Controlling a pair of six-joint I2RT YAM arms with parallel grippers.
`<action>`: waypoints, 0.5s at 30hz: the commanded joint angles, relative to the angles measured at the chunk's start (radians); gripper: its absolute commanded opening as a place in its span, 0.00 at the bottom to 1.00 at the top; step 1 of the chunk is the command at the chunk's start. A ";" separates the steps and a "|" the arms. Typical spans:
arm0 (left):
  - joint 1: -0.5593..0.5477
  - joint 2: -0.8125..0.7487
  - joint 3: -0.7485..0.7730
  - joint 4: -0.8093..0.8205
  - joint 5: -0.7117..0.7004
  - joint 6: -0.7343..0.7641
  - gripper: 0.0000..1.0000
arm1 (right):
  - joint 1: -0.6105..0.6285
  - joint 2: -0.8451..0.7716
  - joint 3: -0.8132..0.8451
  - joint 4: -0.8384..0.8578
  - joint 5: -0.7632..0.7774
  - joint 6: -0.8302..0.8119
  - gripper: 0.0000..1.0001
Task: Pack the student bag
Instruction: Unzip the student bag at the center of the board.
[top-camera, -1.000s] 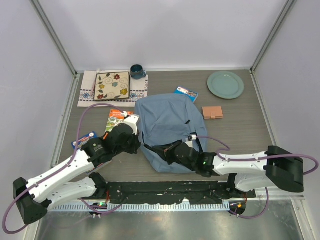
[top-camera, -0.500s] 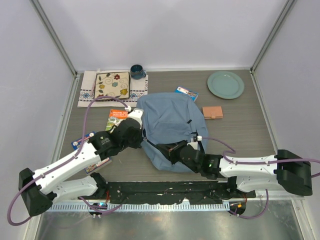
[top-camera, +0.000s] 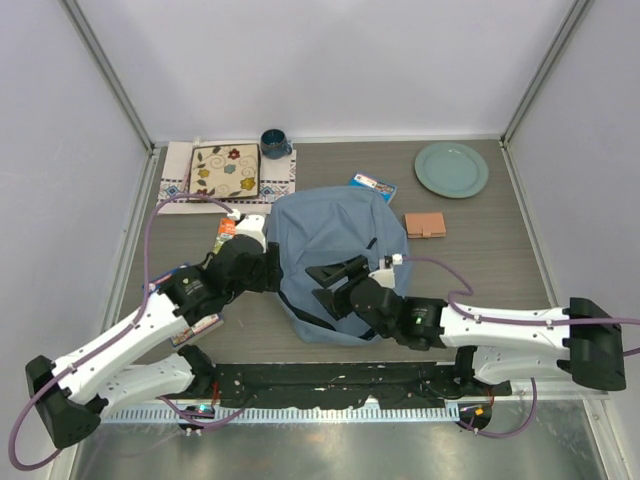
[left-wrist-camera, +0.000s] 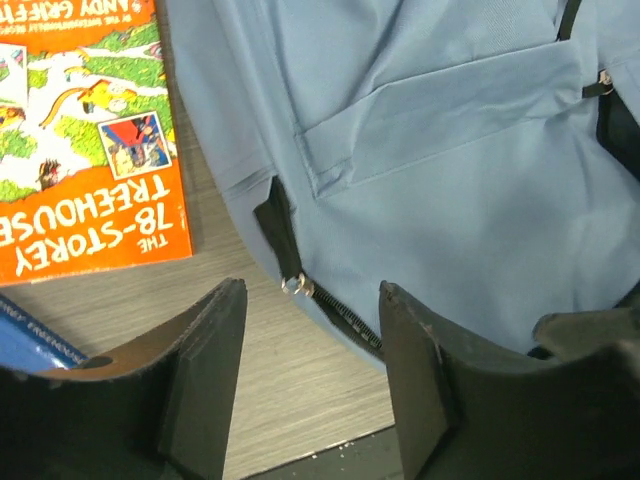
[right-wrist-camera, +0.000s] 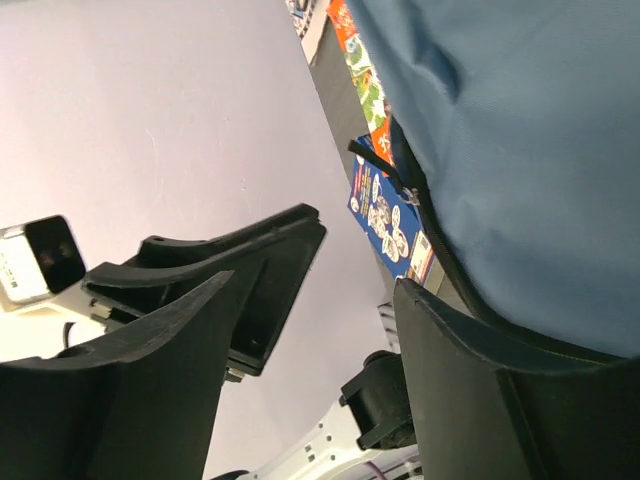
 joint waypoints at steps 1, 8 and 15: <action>0.002 -0.125 -0.001 -0.064 -0.097 -0.072 0.69 | 0.006 -0.079 0.156 -0.239 0.124 -0.327 0.71; 0.002 -0.221 0.002 -0.151 -0.163 -0.119 0.96 | -0.003 -0.300 0.176 -0.495 0.334 -0.530 0.82; 0.002 -0.146 -0.009 -0.187 -0.128 -0.165 1.00 | -0.103 -0.392 0.190 -0.784 0.326 -0.637 0.86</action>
